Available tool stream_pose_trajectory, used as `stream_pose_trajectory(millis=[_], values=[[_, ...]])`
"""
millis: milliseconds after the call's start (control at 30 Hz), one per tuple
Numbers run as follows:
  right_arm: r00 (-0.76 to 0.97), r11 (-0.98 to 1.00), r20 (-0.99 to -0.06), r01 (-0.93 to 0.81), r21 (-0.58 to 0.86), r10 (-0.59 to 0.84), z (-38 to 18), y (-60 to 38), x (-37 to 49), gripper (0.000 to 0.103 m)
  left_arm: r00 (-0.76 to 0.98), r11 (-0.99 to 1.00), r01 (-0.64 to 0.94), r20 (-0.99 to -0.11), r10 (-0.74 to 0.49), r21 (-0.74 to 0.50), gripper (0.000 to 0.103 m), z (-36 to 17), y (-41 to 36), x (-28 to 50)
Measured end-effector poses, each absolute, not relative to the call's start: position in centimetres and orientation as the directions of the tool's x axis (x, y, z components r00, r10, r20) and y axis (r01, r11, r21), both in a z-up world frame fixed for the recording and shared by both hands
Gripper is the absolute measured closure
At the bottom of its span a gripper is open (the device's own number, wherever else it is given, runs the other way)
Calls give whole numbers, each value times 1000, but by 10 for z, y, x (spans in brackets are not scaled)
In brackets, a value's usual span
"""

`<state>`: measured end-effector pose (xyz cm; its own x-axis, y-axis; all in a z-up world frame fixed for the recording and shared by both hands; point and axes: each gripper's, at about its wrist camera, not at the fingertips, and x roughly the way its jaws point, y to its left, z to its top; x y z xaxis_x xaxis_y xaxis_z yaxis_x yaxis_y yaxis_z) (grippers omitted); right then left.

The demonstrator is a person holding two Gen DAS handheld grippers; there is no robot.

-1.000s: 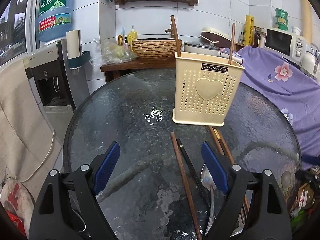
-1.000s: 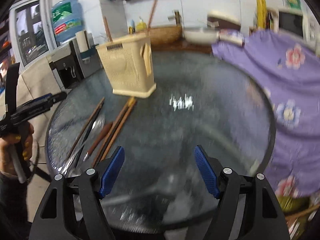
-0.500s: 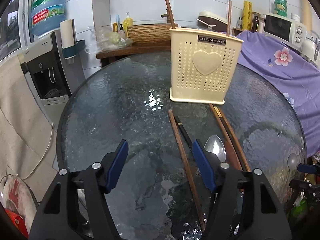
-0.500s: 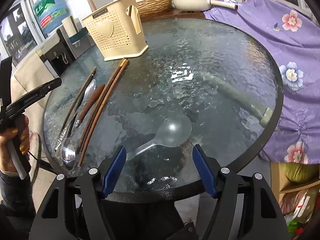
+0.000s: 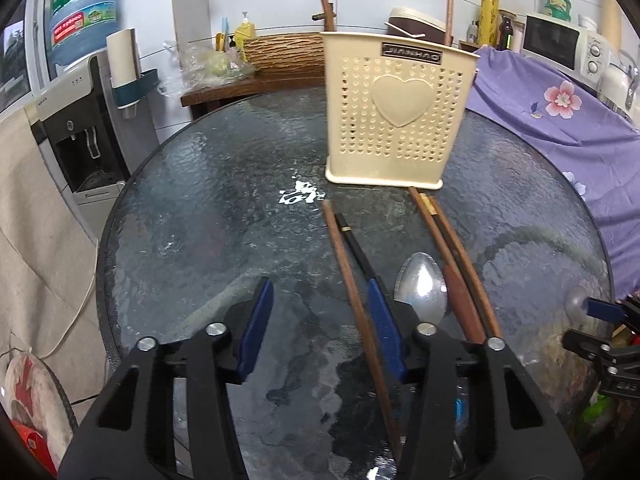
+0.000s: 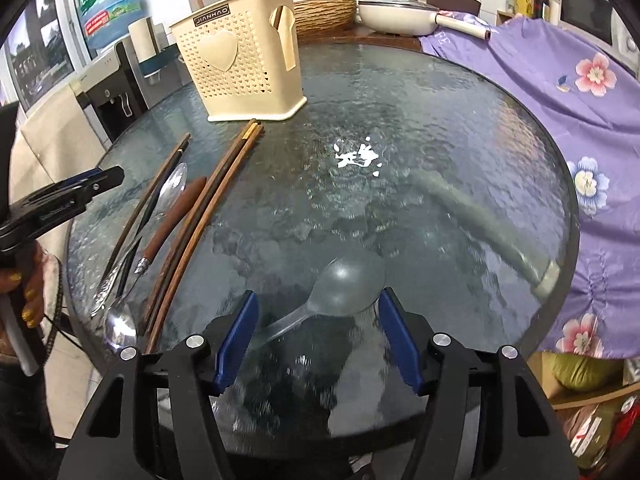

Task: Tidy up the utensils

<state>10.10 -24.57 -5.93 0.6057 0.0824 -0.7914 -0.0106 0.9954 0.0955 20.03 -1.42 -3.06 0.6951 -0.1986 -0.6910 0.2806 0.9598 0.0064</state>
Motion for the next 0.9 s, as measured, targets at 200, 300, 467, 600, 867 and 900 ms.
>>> stream_pose_trajectory(millis=[200,300,467,600,867,900], values=[[605,999,-794,-29,43,52,-60,-239,118,45,646,921,387,-701,-301,-39,66,-22,-35,186],[603,998,-796,-44,36,55,-60,-235,124,47,618,903,428,-716,-326,-42,69,-24,-48,181],[605,997,-793,-71,36,71,-60,-227,130,48,598,906,420,-734,-323,-56,70,-33,-53,179],[625,999,-779,-53,10,41,-59,-229,131,49,605,911,407,-730,-318,-60,70,-32,-48,179],[612,1000,-791,-22,16,26,-53,-231,114,49,611,912,406,-723,-323,-63,70,-29,-45,181],[604,999,-795,-29,44,53,-52,-230,113,49,610,912,406,-723,-323,-64,70,-29,-45,182]])
